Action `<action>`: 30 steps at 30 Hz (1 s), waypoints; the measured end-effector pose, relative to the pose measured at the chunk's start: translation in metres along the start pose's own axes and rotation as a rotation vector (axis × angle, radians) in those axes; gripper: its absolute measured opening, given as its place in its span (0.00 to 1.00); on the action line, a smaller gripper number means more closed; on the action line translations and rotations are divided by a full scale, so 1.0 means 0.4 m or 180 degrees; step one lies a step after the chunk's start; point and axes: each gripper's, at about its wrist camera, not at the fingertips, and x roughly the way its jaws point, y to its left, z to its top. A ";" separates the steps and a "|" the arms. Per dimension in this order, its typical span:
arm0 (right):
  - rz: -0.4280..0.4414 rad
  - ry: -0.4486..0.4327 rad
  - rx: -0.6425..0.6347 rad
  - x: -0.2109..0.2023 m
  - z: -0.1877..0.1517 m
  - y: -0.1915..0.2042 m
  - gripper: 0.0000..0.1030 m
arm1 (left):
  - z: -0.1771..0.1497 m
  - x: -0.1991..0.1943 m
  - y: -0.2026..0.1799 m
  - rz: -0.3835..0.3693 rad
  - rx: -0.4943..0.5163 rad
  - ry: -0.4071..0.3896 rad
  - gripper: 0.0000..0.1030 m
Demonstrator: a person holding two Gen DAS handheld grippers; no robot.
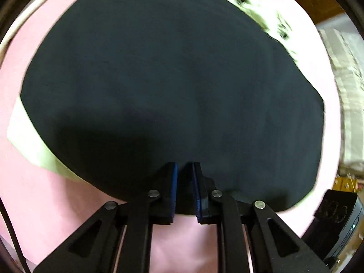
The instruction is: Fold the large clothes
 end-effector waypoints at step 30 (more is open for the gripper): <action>0.0275 -0.0553 -0.0276 -0.016 0.322 -0.124 0.00 | 0.108 0.042 -0.126 -0.0958 0.0136 -0.0576 0.03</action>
